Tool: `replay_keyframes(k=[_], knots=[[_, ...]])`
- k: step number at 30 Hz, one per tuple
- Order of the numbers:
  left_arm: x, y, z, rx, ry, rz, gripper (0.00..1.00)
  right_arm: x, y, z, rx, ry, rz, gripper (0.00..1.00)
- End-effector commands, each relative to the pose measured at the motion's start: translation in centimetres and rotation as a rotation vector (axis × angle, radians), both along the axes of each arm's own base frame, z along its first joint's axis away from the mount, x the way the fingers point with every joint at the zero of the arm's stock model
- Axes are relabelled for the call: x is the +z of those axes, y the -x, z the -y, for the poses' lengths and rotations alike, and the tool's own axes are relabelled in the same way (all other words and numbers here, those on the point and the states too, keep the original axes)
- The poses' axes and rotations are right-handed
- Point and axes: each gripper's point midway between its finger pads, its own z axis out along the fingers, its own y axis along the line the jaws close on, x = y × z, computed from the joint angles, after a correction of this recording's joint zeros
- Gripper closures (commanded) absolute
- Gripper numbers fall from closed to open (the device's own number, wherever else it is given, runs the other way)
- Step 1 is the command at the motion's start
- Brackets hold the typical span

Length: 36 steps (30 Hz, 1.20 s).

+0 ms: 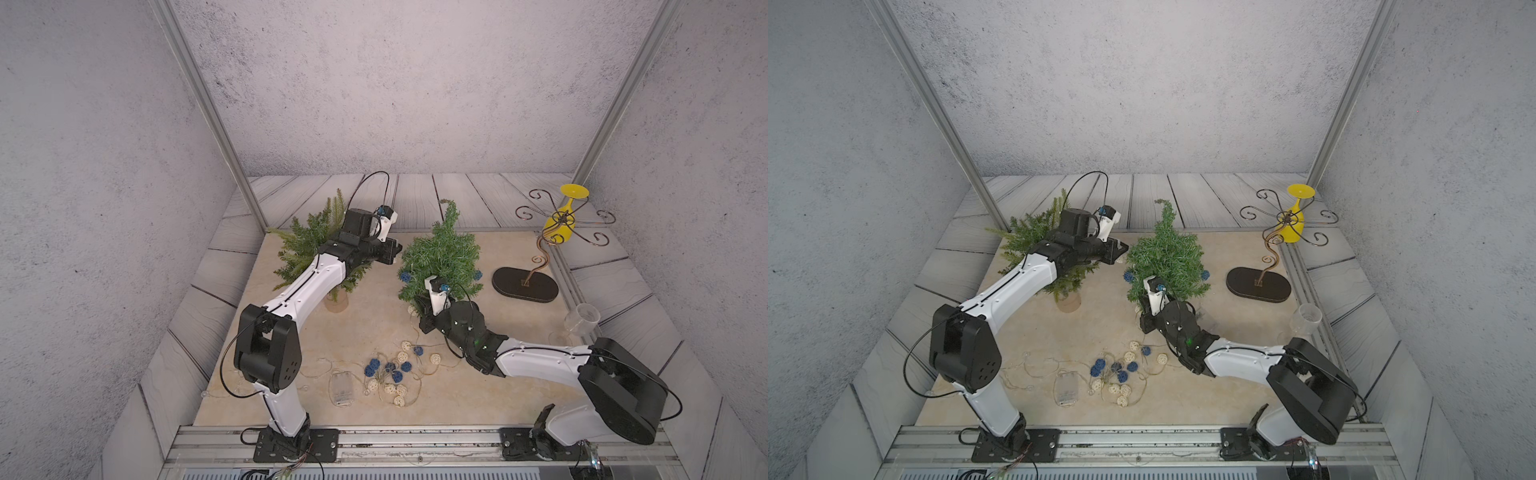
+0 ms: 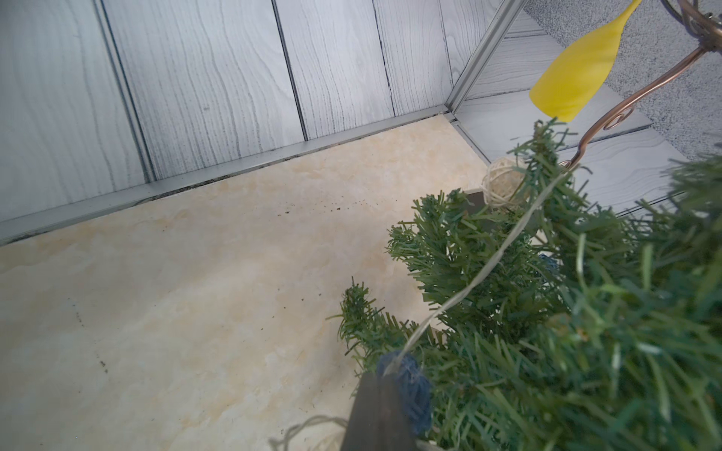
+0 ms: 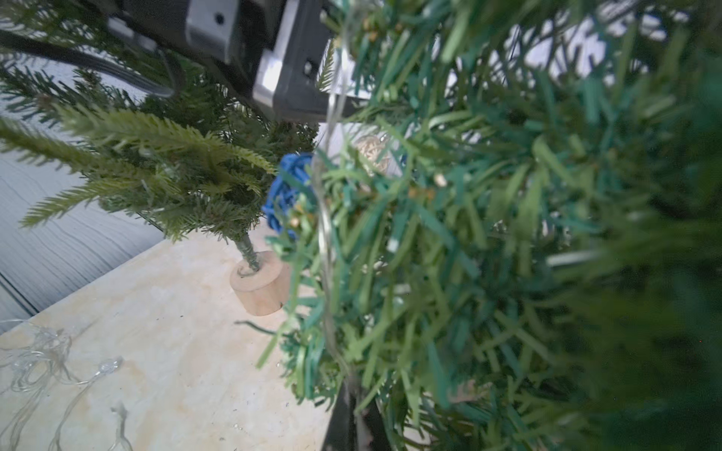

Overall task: Wrap string light around the christmas tree
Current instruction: Wrap the light string around the Christmas tree.

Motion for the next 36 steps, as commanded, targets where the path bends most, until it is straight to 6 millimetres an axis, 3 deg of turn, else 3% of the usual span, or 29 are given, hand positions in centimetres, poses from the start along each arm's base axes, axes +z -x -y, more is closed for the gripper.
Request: replay_keyframes(k=[1,6,13,16,21,24,29,35,36], knots=[[1.8,0.1,-0.4,0.002,0.027,0.039,1.0,1.5,1.9,0.0,0.016,0.022,0.046,1.0],[2.3,0.1,-0.5,0.009,0.034,0.047,1.0,2.4,4.0,-0.4,0.061,0.053,0.039,1.0],[2.8,0.2,-1.1,0.011,0.05,0.048,1.0,2.4,4.8,-2.1,0.125,0.104,0.005,1.0],[2.6,-0.1,-1.4,0.012,0.059,0.033,1.0,1.4,4.4,-2.5,0.117,0.176,-0.012,1.0],[1.8,-0.2,-1.6,0.003,0.078,0.005,1.0,-1.3,3.1,-0.1,-0.014,0.329,-0.062,1.0],[1.8,-0.1,-1.7,-0.009,0.089,-0.001,1.0,-2.1,3.7,1.0,-0.011,0.34,-0.078,1.0],[2.1,0.3,-1.3,-0.027,0.132,-0.004,1.0,-3.2,5.2,0.1,0.099,0.371,-0.122,1.0],[4.6,1.3,-0.9,-0.061,0.176,0.024,0.83,-0.8,6.4,-0.2,0.155,0.245,-0.141,1.0],[5.3,2.0,-0.7,-0.081,0.192,0.03,0.77,-0.5,6.6,-0.3,0.16,0.231,-0.143,1.0]])
